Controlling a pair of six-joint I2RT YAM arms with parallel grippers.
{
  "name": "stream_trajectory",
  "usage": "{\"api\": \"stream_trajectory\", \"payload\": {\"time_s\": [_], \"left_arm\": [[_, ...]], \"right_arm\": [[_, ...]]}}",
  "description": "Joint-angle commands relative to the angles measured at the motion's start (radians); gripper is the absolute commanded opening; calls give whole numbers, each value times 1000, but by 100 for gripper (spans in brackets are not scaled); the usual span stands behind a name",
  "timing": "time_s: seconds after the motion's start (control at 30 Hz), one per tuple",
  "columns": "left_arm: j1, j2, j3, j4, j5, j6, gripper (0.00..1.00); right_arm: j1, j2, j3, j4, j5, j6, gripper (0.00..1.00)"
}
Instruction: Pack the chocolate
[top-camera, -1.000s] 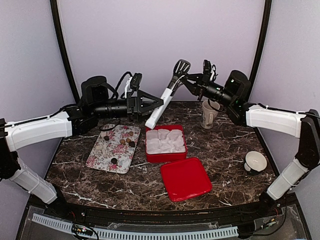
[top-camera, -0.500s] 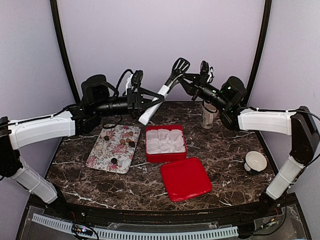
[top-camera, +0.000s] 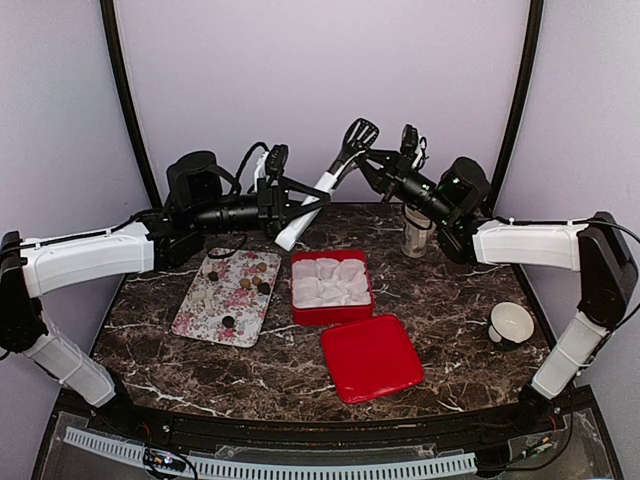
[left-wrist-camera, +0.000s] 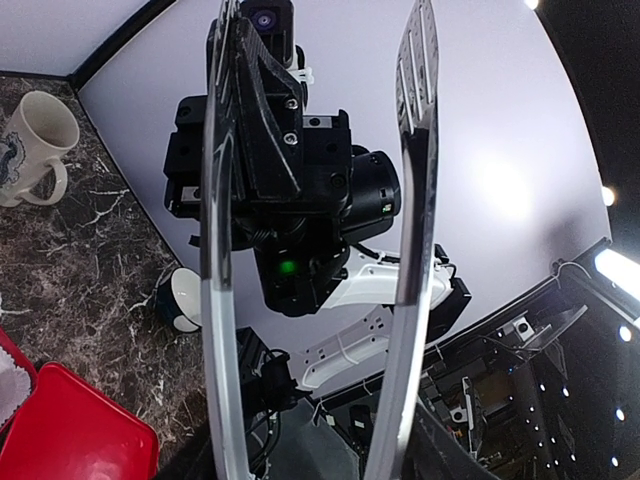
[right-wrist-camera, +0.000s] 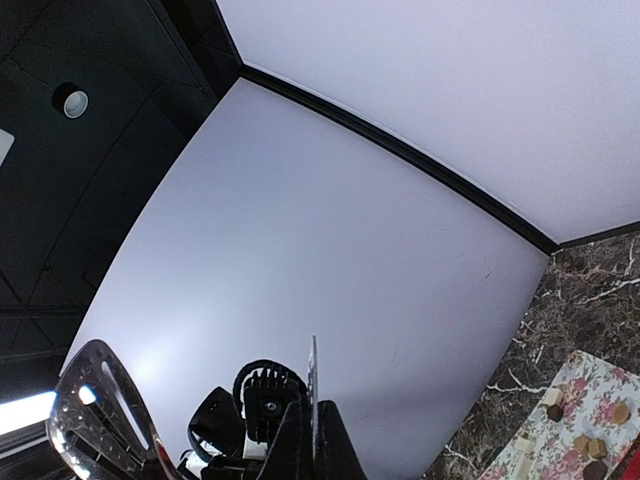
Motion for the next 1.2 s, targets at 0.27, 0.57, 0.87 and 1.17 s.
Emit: {"api": "stream_trajectory", "payload": {"time_s": [0.27, 0.57, 0.87, 1.17], "left_arm": [[-7, -23, -3, 51, 21, 3, 46], [-4, -73, 0, -62, -12, 92, 36], [38, -207, -5, -454, -133, 284, 33], [93, -304, 108, -1181, -394, 504, 35]], "right_arm": [[13, -17, -44, 36, 68, -58, 0], [7, -39, -84, -2, 95, -81, 37], [-126, -234, -157, -332, 120, -197, 68], [-207, -372, -77, -896, -50, -519, 72]]}}
